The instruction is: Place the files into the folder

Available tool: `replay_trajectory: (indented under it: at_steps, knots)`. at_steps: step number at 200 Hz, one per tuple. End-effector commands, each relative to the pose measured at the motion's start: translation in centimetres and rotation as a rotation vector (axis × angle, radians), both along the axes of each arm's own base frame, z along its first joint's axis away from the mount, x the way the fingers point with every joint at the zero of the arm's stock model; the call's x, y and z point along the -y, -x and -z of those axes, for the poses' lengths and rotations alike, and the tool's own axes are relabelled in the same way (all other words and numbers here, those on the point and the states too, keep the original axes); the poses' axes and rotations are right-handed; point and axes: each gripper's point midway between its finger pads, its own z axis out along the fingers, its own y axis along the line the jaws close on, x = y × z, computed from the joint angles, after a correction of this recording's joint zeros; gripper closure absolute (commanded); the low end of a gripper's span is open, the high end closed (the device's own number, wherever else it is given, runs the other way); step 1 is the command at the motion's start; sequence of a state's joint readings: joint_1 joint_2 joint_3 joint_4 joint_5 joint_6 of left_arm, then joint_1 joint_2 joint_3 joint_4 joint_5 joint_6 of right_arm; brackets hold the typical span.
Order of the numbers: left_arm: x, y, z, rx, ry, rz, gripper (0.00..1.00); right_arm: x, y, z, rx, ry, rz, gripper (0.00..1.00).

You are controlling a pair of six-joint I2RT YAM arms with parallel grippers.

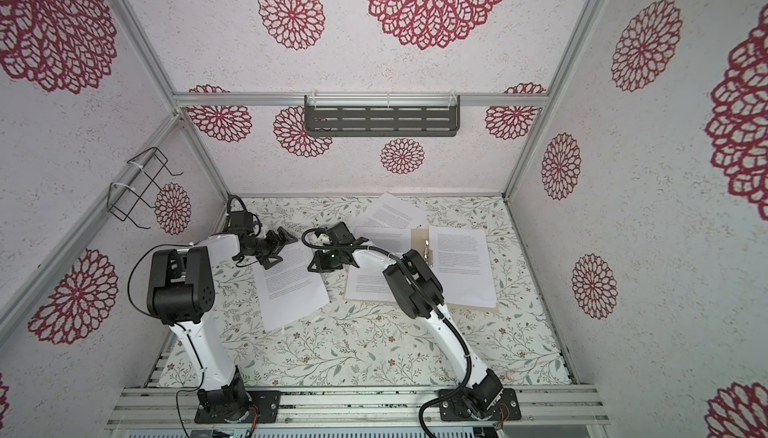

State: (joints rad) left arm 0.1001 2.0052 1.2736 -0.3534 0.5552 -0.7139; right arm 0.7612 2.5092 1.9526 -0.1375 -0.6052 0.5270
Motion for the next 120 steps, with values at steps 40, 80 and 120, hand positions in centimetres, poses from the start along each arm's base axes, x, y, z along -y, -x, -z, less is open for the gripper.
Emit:
replay_trajectory:
  at_steps: [40, 80, 120]
  knots:
    - [2.3, 2.0, -12.3, 0.249, 0.063, 0.051, 0.03, 6.3, -1.8, -11.1, 0.082, -0.059, 0.110, 1.00]
    - [5.7, 6.8, -17.6, 0.389, -0.063, 0.232, 0.03, 14.6, -2.6, -15.4, 0.107, -0.017, 0.213, 1.00]
    - [9.5, 11.3, -17.6, 0.456, -0.096, 0.398, 0.03, 26.1, -3.4, -16.3, 0.106, 0.119, 0.376, 1.00]
